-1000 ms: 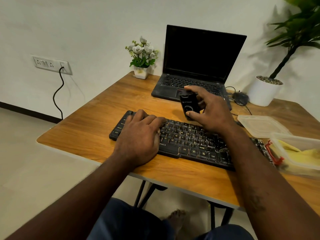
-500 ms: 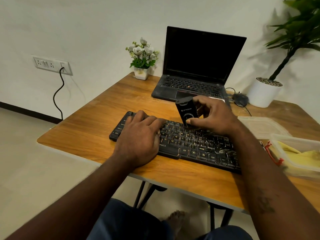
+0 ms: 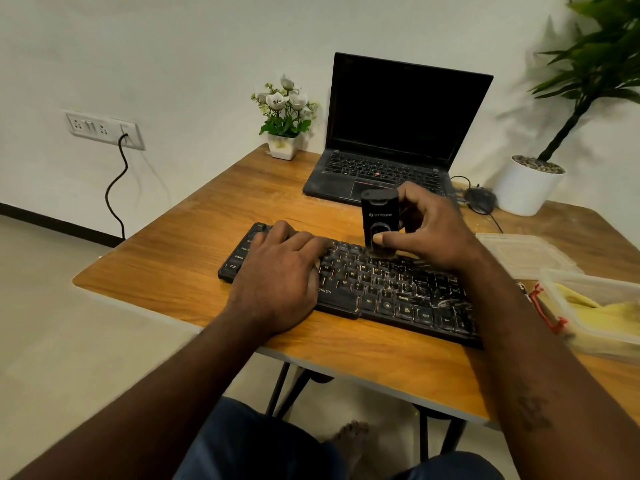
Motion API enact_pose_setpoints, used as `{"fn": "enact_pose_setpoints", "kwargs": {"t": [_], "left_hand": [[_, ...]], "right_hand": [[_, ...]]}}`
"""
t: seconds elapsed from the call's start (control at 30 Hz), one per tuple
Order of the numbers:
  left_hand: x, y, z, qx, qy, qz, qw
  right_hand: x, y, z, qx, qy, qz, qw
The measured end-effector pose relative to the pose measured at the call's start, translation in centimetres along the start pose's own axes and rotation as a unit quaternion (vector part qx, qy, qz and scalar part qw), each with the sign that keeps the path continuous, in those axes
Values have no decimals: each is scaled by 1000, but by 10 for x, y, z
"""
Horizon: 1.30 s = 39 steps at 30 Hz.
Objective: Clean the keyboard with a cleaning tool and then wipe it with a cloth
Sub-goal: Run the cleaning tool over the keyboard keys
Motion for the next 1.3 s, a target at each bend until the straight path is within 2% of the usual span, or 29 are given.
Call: {"fn": "enact_pose_setpoints", "kwargs": {"t": [0.07,0.17,0.33,0.47,0.7,0.9,1.03,1.17,1.3], "left_hand": [[1,0,0,2,0,2,1000],[0,-1,0,1,-2,-1,1000],[0,-1,-1,0,-1,4,1000],[0,-1,0,-1,-1,0,1000],[0,-2,-1,-4,-1,3,1000],[0,-1,0,-5,-1,-2,1000],[1,0,0,0,0,-7,1000],[1,-1,0,3,1,-11,1000],[1,-1,-1,4,5,-11,1000]], "right_hand": [[0,-3,0,-22,-4,-18,1000],[3,2,0,-59,0,21,998],[-4,1,-5,40,-26,-64,997],[-6,22,0,36,-66,-65,995],[-1,-17,-17,-6,12,-74,997],[-16,37,3,44,-92,-70,992],[-11,21,-3,21,-68,-58,996],[1,-15,-15,-20,3,-63,998],[-4,11,-3,2,-41,-65,997]]}}
Point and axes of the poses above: each hand's wrist, its own x-axis towards the middle knuckle, its own y-axis out of the back of the hand, z = x × y, the point moved 4 cm from there along x, towards the middle knuckle, and after that the axes turned 11 degrees about x, right-handed, at the moved point
